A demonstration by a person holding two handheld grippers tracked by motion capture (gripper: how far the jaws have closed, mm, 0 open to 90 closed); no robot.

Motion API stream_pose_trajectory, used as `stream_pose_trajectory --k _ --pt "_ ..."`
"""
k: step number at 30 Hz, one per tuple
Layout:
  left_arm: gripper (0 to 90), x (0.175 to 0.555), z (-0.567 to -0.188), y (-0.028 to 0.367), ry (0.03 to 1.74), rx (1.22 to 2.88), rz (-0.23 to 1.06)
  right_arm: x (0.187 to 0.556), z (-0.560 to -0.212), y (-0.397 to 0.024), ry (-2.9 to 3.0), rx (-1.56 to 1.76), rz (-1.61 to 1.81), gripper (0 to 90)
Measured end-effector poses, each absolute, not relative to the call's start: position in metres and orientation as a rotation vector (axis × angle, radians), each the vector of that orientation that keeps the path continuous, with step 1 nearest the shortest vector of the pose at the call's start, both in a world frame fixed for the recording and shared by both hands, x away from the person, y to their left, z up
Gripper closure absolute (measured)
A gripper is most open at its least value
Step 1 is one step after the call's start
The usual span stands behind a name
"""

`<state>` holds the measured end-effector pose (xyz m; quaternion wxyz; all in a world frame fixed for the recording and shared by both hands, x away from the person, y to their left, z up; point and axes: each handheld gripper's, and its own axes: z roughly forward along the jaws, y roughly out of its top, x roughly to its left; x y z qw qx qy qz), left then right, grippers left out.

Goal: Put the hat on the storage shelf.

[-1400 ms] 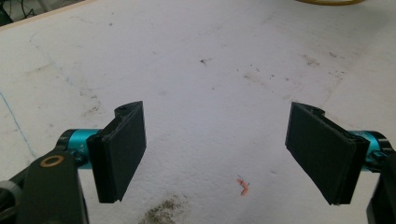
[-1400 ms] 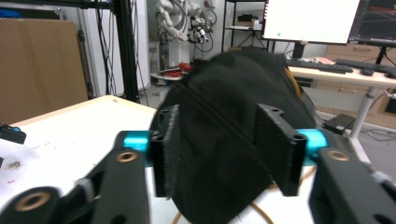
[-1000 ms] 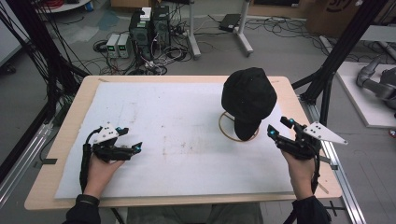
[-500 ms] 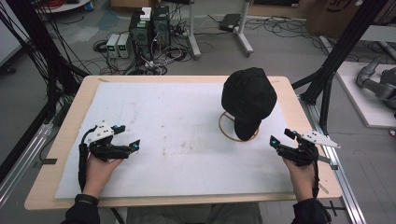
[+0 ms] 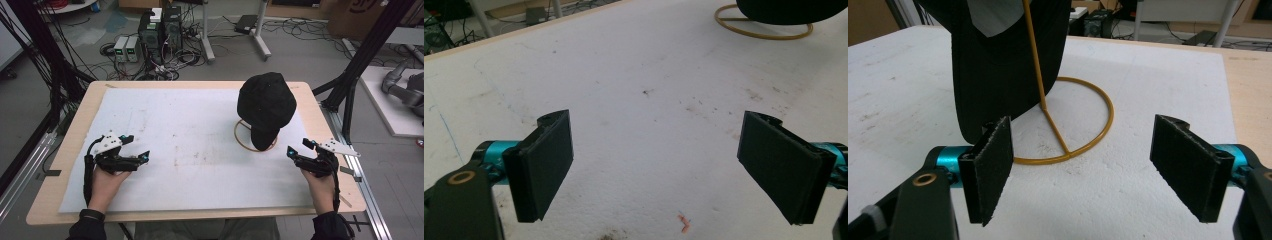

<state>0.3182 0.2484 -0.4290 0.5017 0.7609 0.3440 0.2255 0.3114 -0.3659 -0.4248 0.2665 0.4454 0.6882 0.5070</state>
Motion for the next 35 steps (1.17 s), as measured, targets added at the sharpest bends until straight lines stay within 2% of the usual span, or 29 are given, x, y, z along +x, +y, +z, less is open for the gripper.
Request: stream_pose_trajectory --k 35 --pt "15.2 0.3164 -0.432 0.2535 0.853 1.856 0.541 0.3138 -0.4233 -0.363 1.856 1.194 1.361 25.3"
